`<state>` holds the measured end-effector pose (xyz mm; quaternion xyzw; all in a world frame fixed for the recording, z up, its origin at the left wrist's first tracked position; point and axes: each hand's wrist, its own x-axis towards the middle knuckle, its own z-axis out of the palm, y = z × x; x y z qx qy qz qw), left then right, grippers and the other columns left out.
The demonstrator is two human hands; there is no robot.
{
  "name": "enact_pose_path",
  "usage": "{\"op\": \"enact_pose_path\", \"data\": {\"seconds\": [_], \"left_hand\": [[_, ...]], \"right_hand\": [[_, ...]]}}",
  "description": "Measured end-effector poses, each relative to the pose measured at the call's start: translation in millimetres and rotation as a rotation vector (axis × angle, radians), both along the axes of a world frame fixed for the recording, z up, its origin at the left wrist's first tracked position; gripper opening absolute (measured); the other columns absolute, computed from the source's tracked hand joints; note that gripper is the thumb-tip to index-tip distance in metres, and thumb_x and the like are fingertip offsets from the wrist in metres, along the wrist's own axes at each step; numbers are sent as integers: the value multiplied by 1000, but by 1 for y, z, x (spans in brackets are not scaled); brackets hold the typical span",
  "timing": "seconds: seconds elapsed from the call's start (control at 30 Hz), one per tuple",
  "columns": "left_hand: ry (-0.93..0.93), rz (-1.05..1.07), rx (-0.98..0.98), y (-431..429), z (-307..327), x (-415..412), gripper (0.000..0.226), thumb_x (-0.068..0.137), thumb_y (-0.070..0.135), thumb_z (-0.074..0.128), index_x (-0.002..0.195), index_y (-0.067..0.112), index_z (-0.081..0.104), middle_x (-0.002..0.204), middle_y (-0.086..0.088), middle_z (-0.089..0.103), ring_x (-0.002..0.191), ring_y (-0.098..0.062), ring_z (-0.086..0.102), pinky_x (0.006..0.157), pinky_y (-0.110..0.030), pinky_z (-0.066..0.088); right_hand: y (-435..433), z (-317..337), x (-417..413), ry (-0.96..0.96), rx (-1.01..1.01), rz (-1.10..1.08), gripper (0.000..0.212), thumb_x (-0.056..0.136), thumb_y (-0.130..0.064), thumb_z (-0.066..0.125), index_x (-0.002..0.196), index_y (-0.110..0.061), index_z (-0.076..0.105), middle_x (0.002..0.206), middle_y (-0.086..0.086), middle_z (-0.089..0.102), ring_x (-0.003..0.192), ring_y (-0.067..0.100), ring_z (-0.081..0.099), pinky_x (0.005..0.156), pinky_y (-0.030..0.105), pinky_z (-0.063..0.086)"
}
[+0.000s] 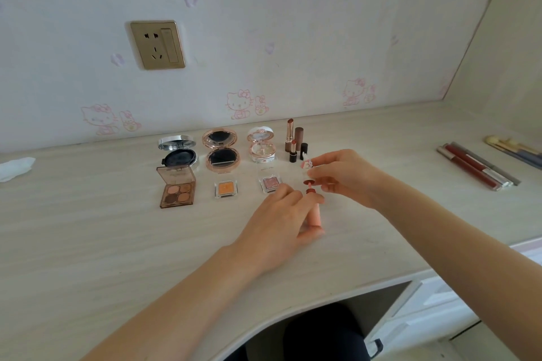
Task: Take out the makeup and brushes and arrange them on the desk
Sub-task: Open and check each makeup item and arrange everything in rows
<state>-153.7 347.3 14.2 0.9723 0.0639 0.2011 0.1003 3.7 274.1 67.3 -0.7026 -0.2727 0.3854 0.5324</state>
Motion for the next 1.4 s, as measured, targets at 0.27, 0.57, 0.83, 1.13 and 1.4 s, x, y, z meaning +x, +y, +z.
{"op": "enact_pose_path", "data": {"seconds": [0.27,0.57,0.83,1.13,1.4], "left_hand": [[-3,60,12,6,-6,10,45,87,43,43,123,19,55,102,4,65,99,-19,48,86,-34,46],[-11,90,11,10,-10,10,48,87,47,40,126,23,57,110,5,64,98,-18,46,87,-31,46],[-45,83,16,10,-10,7,38,89,41,53,123,26,60,113,8,63,101,-14,45,87,-27,42],[-44,74,6,7,-6,2,41,91,43,53,128,27,55,115,9,62,104,-12,45,91,-26,42],[-93,74,2,8,2,-6,34,90,43,56,119,26,61,100,8,62,99,-13,49,84,-31,49]], "right_hand": [[28,-4,6,-65,-111,18,30,78,7,67,108,6,63,105,21,68,66,20,68,51,19,51],[38,-7,3,-256,-193,57,20,78,1,69,97,5,67,71,13,65,49,13,60,56,21,52],[40,-5,-1,-393,-269,77,16,76,-11,74,88,-1,70,81,22,67,66,23,53,64,32,45],[31,1,0,-438,-281,102,16,82,-11,70,94,0,67,79,16,65,65,21,57,53,18,47],[12,3,7,-463,-233,84,17,87,-14,61,102,-7,65,97,12,69,83,20,68,73,28,58]]}}
